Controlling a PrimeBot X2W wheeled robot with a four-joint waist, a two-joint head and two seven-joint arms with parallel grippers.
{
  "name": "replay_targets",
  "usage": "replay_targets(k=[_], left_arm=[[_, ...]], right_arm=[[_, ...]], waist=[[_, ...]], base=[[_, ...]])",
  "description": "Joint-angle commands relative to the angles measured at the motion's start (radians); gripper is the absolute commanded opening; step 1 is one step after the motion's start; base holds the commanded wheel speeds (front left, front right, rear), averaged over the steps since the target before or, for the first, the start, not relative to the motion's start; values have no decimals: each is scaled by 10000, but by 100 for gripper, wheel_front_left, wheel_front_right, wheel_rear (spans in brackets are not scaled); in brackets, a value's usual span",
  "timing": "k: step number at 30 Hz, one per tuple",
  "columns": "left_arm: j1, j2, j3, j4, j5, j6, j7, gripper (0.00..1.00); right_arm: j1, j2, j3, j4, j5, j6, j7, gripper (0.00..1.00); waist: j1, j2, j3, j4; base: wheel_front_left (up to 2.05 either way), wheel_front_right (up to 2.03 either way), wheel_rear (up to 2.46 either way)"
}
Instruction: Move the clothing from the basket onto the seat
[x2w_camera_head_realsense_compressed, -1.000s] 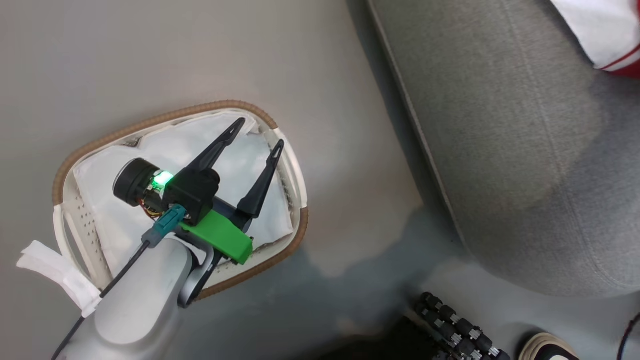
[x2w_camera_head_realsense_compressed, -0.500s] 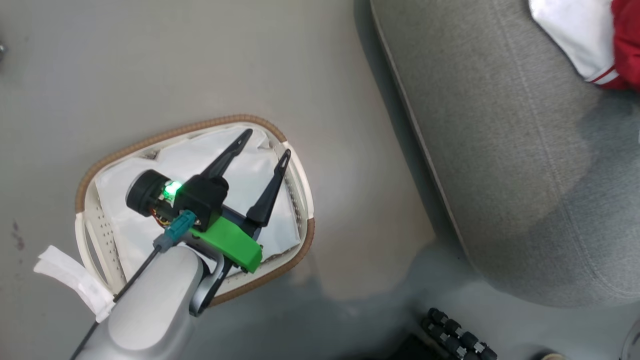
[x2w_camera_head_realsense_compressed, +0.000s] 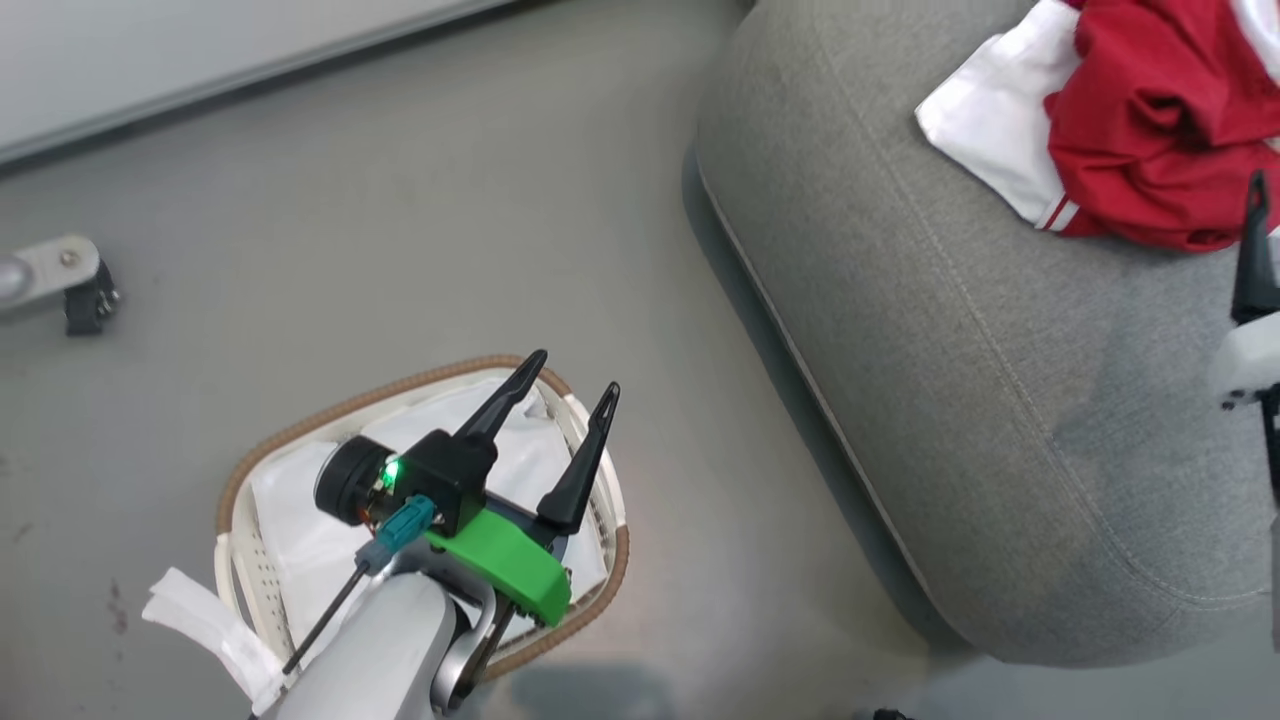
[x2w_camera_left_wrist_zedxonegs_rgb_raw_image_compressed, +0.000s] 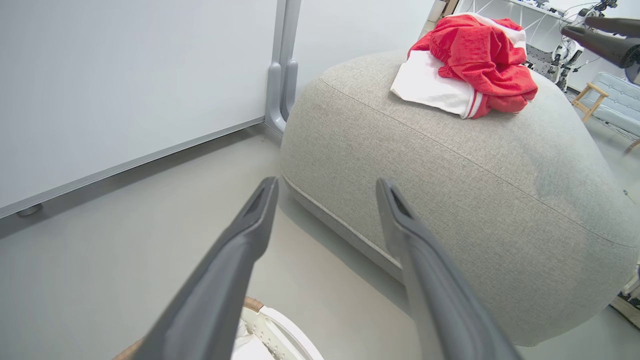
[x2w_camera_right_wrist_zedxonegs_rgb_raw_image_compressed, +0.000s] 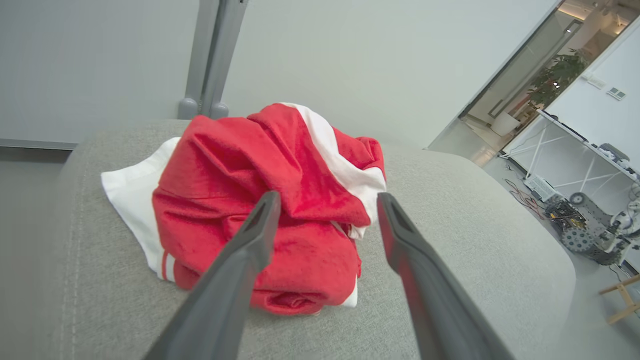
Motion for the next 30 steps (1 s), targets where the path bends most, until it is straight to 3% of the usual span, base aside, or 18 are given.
replay_targets(k=[1,13,23,30], left_arm=[[260,-25,103,55,112,-25,10,100],[1144,-375,1406,428,256,-25,10,100],[1697,-833,3807,898,924,14,9,100],[2271,-1156,5281,1007,1512,9,10,100]], right_arm=[[293,1,202,-134,191,-14,-1,100],[1259,800,1802,-513,1693,-14,-2,100],[1679,1581,2539,-614,2113,-14,-2,100],[2274,1833,2694,-704,2327,-13,-4,100]], waist=[[0,-1,-1003,127],[0,-1,-1875,1346],[0,-1,-2132,2599],[0,-1,-2407,3021]], base=[[0,0,0],[0,0,0],[0,0,0],[0,0,0]])
